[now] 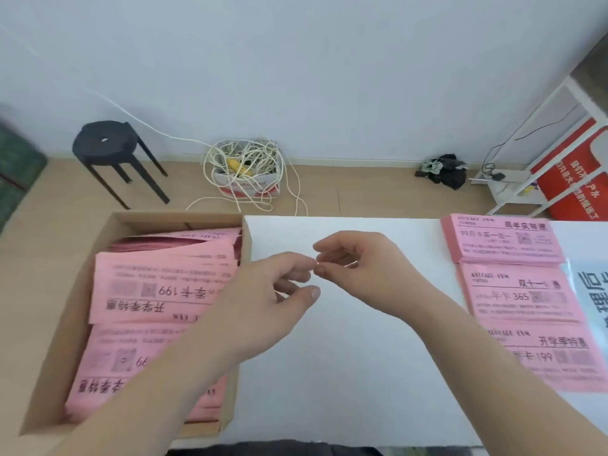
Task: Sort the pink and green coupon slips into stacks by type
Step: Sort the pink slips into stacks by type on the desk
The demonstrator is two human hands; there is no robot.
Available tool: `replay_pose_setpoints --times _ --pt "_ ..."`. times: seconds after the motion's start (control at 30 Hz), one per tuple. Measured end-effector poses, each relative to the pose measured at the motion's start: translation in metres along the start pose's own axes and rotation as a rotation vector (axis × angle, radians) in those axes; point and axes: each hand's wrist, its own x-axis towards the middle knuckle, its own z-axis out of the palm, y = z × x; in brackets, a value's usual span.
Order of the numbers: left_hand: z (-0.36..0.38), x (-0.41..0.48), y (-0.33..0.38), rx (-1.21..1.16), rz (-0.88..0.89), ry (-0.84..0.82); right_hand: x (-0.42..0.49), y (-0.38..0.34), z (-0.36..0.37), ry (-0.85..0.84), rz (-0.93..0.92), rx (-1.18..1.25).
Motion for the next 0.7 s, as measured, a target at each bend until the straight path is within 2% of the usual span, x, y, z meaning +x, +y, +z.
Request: replay_pose_setpoints --times 0.07,0.17,0.23,0.27,0.33,0.4,0.43,0.53,0.7 --pt "-0.028 -0.020 -0.030 -0.023 -0.016 0.096 -0.004 -0.022 0.041 0.001 -0.018 0.049" --pt "-0.075 -0.050 -0.073 -0.055 -0.049 0.155 -0.013 -0.042 0.095 0.034 -0.056 0.076" --pt "-0.102 -0.068 -0.108 0.034 -0.056 0.188 -0.019 -0.048 0.127 0.023 -0.070 0.071" --pt "-0.111 -0.076 -0.127 0.174 -0.042 0.206 -0.023 -0.051 0.142 0.013 -0.072 0.065" --pt "-0.122 -0.084 -0.157 0.515 0.098 0.221 -0.029 -0.051 0.168 0.119 -0.195 -0.116" --pt "-0.126 -0.087 -0.174 0.634 0.229 0.136 -0.030 -0.047 0.189 0.296 -0.400 -0.406" --pt "-0.130 -0.085 -0.179 0.662 0.276 0.091 -0.029 -0.043 0.196 0.348 -0.446 -0.470" --pt "-0.149 -0.078 -0.181 0.704 0.276 -0.010 -0.028 -0.041 0.209 0.268 -0.428 -0.498" --pt "-0.163 -0.069 -0.182 0.659 0.176 -0.136 -0.032 -0.050 0.219 -0.024 -0.320 -0.605"
